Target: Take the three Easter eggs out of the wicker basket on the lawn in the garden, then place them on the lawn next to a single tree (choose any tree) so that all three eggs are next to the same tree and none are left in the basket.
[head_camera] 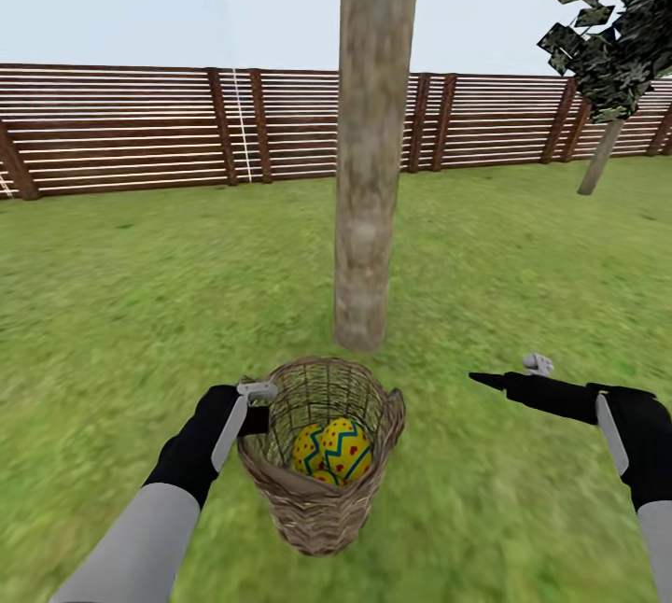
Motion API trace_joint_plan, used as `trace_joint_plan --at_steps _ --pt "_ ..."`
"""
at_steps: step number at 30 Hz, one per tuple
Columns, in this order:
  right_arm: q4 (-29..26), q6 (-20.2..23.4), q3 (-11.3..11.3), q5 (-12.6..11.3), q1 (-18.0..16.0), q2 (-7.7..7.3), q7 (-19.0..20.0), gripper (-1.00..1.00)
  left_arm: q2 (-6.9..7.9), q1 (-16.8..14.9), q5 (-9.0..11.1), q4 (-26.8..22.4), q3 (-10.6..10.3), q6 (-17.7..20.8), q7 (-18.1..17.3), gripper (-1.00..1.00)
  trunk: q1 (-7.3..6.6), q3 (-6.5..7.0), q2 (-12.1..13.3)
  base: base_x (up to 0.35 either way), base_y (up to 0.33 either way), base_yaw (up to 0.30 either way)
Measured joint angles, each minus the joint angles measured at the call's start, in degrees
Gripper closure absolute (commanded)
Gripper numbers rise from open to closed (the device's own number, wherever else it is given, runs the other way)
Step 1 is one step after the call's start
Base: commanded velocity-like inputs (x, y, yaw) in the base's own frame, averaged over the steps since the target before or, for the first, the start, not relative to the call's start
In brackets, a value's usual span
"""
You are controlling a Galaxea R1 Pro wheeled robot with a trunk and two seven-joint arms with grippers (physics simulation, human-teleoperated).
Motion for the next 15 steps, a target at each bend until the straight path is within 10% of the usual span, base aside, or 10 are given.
trace_joint_plan --at_steps 15 --pt "0.02 0.0 0.0 0.16 0.0 0.01 -0.11 -1.0 1.26 0.0 0.57 -0.47 1.51 0.08 0.04 1.0 0.0 0.0 0.0 0.286 0.0 0.0"
